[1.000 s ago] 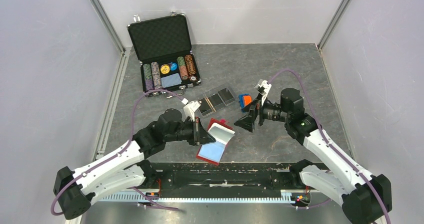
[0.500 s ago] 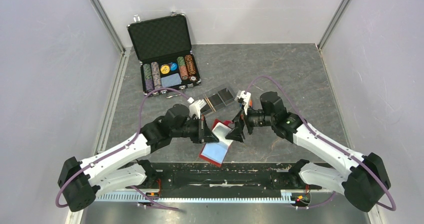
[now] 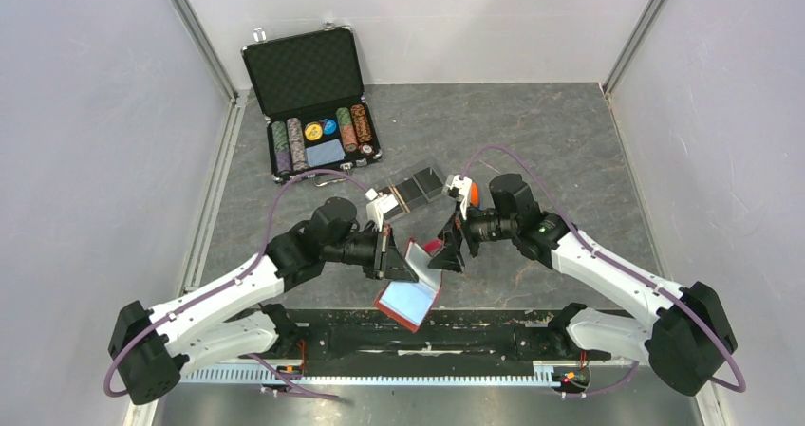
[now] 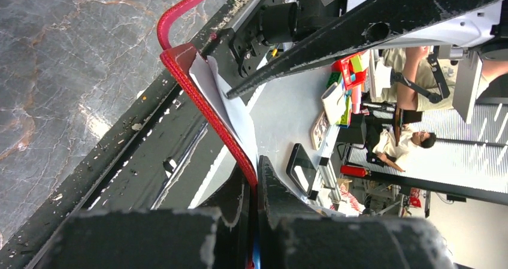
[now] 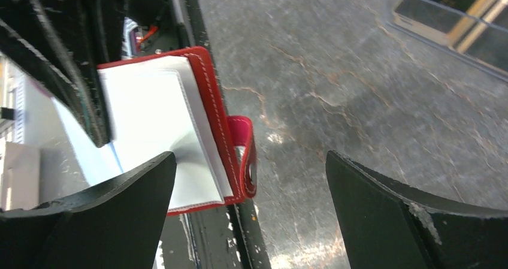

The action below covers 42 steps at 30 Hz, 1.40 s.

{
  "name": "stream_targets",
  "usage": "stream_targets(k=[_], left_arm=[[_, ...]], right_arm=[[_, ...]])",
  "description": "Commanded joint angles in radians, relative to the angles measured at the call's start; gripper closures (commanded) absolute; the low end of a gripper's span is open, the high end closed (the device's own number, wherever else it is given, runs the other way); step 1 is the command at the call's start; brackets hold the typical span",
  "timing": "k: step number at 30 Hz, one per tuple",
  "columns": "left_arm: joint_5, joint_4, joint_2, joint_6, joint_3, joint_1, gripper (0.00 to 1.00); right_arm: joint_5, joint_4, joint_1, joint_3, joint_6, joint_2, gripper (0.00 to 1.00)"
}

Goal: Put the credit cards into the card holder
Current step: Open the card holder at the center of the board.

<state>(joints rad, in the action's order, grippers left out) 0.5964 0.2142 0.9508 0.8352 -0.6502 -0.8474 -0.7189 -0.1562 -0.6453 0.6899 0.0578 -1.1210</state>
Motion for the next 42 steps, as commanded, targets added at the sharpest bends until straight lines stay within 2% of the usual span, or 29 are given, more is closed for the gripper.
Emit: stream_targets(k=[1, 6, 23, 27, 31, 32, 33, 35, 37, 38, 39, 40, 42], left_arm=[[0.041, -0.051, -0.04, -0.046, -0.029, 0.002, 0.98], [0.036, -0.033, -0.042, -0.061, -0.024, 0.002, 0.98], [0.084, -0.124, -0.09, -0.099, -0.013, 0.001, 0.98], [0.054, -0.121, -0.094, -0.09, 0.002, 0.001, 0.98], [0.016, -0.117, -0.098, -0.083, 0.012, 0.001, 0.98], [0.008, -0.118, -0.097, -0.085, 0.014, 0.001, 0.98], [-0.001, -0.114, -0.096, -0.087, 0.015, 0.0, 0.98], [-0.012, -0.102, -0.088, -0.092, 0.009, 0.001, 0.97], [-0.02, -0.094, -0.078, -0.093, 0.001, 0.002, 0.93], [-0.031, -0.083, -0.075, -0.098, -0.004, 0.002, 0.88], [-0.041, -0.065, -0.071, -0.104, -0.011, 0.002, 0.81], [-0.068, -0.03, -0.068, -0.112, -0.024, 0.002, 0.7], [-0.151, 0.062, -0.067, -0.134, -0.061, 0.002, 0.41]], right_arm=[[-0.162, 0.118, -0.002, 0.005, 0.026, 0.017, 0.02], [-0.242, 0.186, -0.002, -0.007, 0.072, 0.032, 0.02], [-0.312, 0.242, -0.009, -0.033, 0.129, -0.013, 0.02], [-0.362, 0.286, -0.016, -0.044, 0.167, -0.017, 0.04], [-0.418, 0.327, -0.026, -0.042, 0.203, -0.024, 0.28], [-0.418, 0.329, -0.027, -0.04, 0.207, -0.022, 0.37], [-0.417, 0.33, -0.027, -0.038, 0.209, -0.023, 0.53], [-0.418, 0.339, -0.028, -0.036, 0.221, -0.022, 0.71], [-0.417, 0.339, -0.028, -0.036, 0.222, -0.022, 0.91], [-0.41, 0.338, -0.027, -0.036, 0.223, -0.02, 1.0], [-0.394, 0.334, -0.027, -0.036, 0.224, -0.017, 1.0], [-0.361, 0.323, -0.027, -0.036, 0.226, -0.013, 1.0], [-0.3, 0.278, -0.021, -0.033, 0.229, -0.004, 1.0]])
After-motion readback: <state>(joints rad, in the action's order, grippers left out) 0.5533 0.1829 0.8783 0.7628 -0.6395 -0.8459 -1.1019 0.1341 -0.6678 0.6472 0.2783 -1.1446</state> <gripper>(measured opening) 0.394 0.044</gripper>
